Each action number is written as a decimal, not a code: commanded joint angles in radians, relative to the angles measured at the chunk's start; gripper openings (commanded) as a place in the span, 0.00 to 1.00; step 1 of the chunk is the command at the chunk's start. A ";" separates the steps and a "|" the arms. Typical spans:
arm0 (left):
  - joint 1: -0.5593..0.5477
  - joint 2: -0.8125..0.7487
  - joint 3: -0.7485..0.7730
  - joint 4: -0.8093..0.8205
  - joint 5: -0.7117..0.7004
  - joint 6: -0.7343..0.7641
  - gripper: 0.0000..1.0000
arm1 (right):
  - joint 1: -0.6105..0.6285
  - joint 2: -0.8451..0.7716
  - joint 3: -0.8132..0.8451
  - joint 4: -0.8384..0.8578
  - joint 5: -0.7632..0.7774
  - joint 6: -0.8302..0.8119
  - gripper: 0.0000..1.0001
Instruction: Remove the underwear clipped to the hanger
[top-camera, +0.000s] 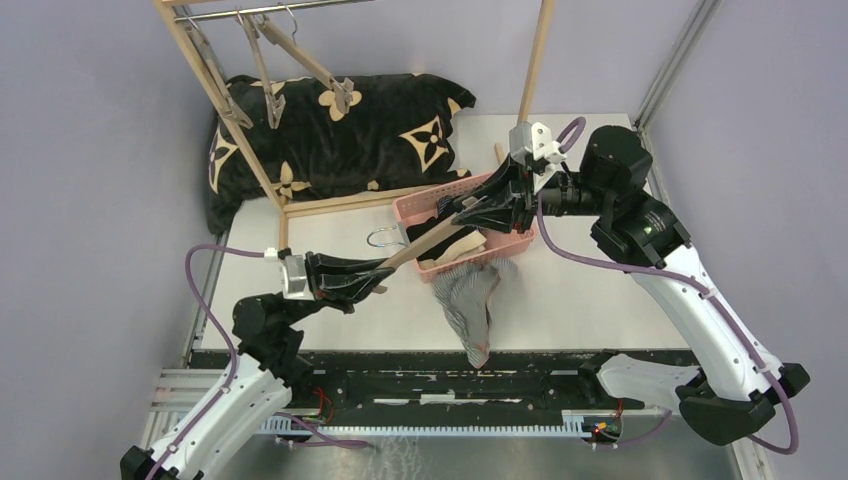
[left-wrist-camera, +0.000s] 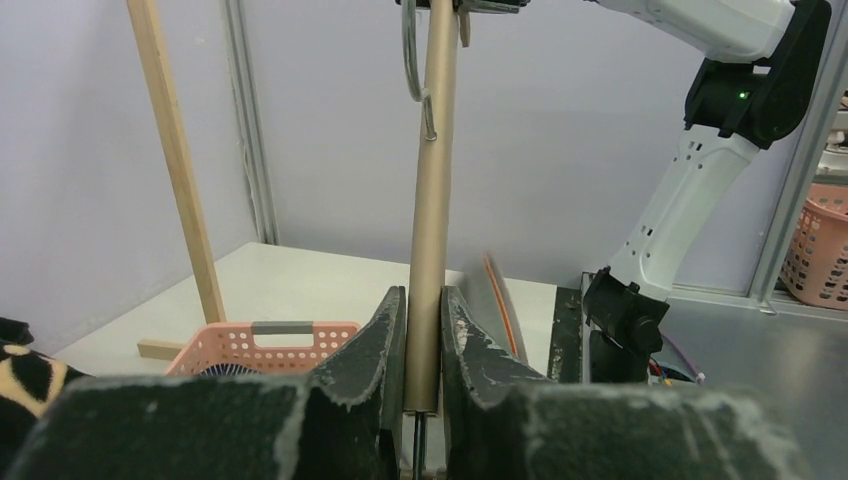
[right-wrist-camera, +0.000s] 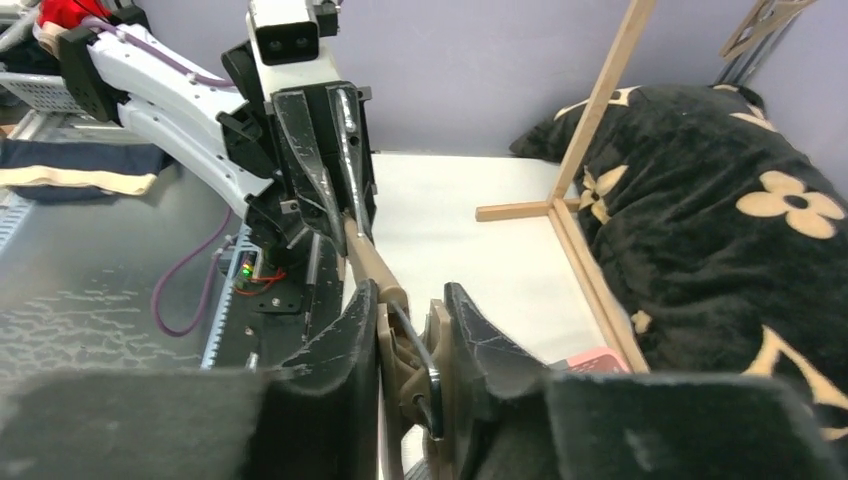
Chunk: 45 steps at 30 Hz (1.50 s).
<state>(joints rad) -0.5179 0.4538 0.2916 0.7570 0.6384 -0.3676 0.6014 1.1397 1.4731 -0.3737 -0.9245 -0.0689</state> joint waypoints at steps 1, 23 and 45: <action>0.003 0.009 0.013 0.051 -0.070 -0.007 0.03 | 0.006 -0.034 0.004 0.058 0.040 -0.006 0.47; 0.002 0.140 0.351 -0.559 -0.480 0.118 0.03 | 0.009 -0.097 -0.549 0.104 0.644 0.280 0.68; -0.020 0.294 0.560 -0.816 -0.571 0.164 0.03 | 0.140 -0.086 -0.911 0.087 0.649 0.560 0.73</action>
<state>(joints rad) -0.5259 0.7444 0.7956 -0.0811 0.0788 -0.2592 0.7143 1.0012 0.5720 -0.3550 -0.2726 0.4229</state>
